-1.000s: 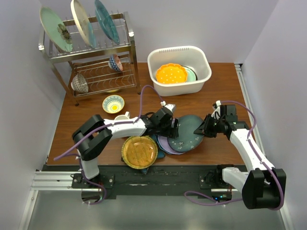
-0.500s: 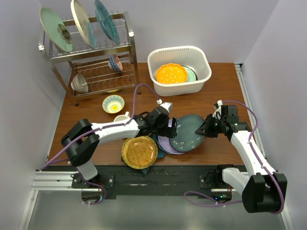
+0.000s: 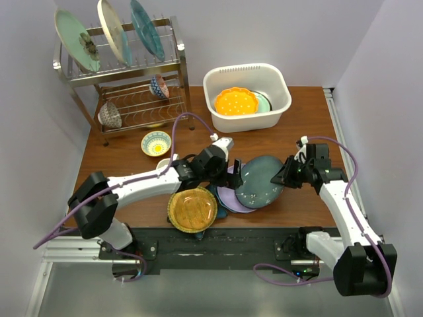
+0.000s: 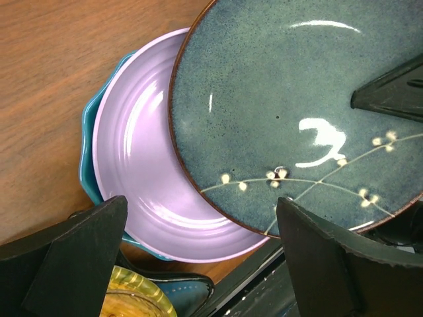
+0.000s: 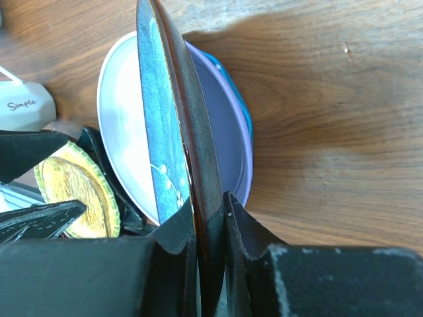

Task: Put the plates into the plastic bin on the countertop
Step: Pick up the plate from the corner of the board, then place the plate in the plastic bin.

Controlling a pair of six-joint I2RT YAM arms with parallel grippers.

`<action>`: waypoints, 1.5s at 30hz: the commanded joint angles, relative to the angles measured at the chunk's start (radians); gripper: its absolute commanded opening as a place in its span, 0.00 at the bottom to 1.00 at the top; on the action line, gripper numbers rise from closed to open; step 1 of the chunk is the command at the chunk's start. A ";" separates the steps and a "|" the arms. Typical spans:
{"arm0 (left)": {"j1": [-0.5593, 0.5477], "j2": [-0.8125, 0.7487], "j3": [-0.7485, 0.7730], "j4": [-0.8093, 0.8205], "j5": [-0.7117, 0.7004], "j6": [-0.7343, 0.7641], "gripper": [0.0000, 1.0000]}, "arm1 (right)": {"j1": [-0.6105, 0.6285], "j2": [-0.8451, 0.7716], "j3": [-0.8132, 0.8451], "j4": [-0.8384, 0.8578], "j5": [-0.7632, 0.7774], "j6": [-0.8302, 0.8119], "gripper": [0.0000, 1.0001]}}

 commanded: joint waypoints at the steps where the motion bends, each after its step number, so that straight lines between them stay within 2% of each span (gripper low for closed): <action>1: 0.018 -0.071 -0.021 0.048 -0.022 0.024 1.00 | -0.002 -0.043 0.087 0.051 -0.079 0.013 0.00; 14: 0.087 -0.165 -0.071 0.059 0.002 0.023 1.00 | -0.002 -0.049 0.087 0.092 -0.136 0.018 0.00; 45: 0.132 -0.277 -0.061 -0.023 -0.031 0.023 1.00 | -0.002 0.000 0.067 0.247 -0.237 0.093 0.00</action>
